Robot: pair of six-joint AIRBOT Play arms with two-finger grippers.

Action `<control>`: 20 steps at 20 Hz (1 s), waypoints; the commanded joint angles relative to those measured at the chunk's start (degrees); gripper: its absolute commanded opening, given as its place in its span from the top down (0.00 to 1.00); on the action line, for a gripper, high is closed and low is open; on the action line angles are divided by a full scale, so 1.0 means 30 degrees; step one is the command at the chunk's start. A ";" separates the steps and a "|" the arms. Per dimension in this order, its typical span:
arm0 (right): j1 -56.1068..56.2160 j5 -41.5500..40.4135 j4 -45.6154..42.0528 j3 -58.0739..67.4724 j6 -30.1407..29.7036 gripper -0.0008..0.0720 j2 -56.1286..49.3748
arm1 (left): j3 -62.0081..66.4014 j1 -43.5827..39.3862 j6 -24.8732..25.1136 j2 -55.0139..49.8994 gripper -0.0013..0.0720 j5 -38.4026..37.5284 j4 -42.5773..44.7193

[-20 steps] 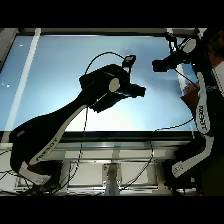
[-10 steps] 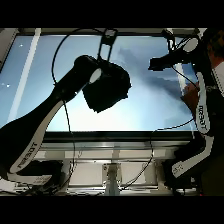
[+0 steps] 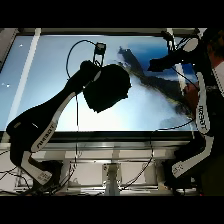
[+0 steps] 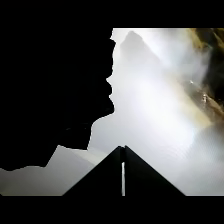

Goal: Fold the clothes and pants, and hang the long-sleeved shirts on hangers.

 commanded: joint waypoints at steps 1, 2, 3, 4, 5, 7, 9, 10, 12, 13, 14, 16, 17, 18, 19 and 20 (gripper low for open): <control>0.0015 0.0262 0.0022 0.0000 0.0000 0.95 -0.0007 | 0.0000 -0.1056 0.0867 -0.0707 0.96 -0.0051 -0.2550; 0.0015 0.0321 0.0022 0.0000 0.0000 0.95 -0.0007 | 0.0000 -0.1406 0.1741 -0.0692 0.96 -0.0051 -0.3993; 0.0015 0.0357 0.0036 0.0000 0.0007 0.95 -0.0007 | 0.0000 -0.1800 0.2594 -0.0670 0.96 -0.0080 -0.5486; 0.0015 0.0364 0.0058 0.0000 0.0007 0.95 -0.0007 | 0.0007 -0.2193 0.3009 -0.0670 0.96 -0.0284 -0.6732; 0.0022 0.0357 0.0066 0.0000 0.0007 0.95 -0.0007 | 0.0000 -0.2528 0.3045 -0.0670 0.96 -0.0707 -0.7665; 0.0015 0.0328 0.0066 0.0000 0.0007 0.95 -0.0007 | 0.0000 -0.3111 0.3417 -0.0670 0.96 -0.1734 -0.9420; 0.0022 0.0277 0.0109 0.0000 0.0015 0.93 -0.0007 | 0.0007 -0.3512 0.3898 -0.0510 0.96 -0.1953 -0.9704; 0.0022 0.0197 0.0248 0.0000 0.0015 0.76 -0.0007 | 0.0007 -0.3519 0.3905 -0.0270 0.96 -0.1931 -0.9712; 0.0022 -0.0430 0.1122 0.0000 0.0015 0.19 -0.0022 | 0.0007 -0.3337 0.4022 0.0627 0.96 -0.1974 -0.9449; 0.0080 -0.0721 0.1545 0.0000 0.0015 0.16 -0.0073 | 0.0007 -0.3184 0.4051 0.1188 0.96 -0.2164 -0.9041; 0.0189 -0.0794 0.1763 0.0000 0.0015 0.11 -0.0240 | 0.0007 -0.3031 0.4051 0.1931 0.96 -0.2514 -0.8502; 0.0546 -0.0736 0.2441 0.0000 0.0015 0.03 -0.0962 | 0.0007 -0.2725 0.4044 0.3592 0.96 -0.3213 -0.7074; 0.0809 -0.0801 0.2849 0.0000 0.0007 0.03 -0.1435 | 0.0007 -0.2572 0.4036 0.4466 0.96 -0.3453 -0.6288; 0.1158 -0.0969 0.3111 0.0015 0.0000 0.03 -0.1931 | 0.0007 -0.2419 0.4029 0.5457 0.96 -0.3599 -0.5450; 0.1588 -0.1253 0.3053 0.0022 0.0000 0.03 -0.2412 | 0.0007 -0.2251 0.4029 0.6346 0.96 -0.3628 -0.4721; 0.2011 -0.1588 0.2892 0.0022 0.0007 0.03 -0.2790 | 0.0007 -0.2018 0.4029 0.7257 0.96 -0.3606 -0.4131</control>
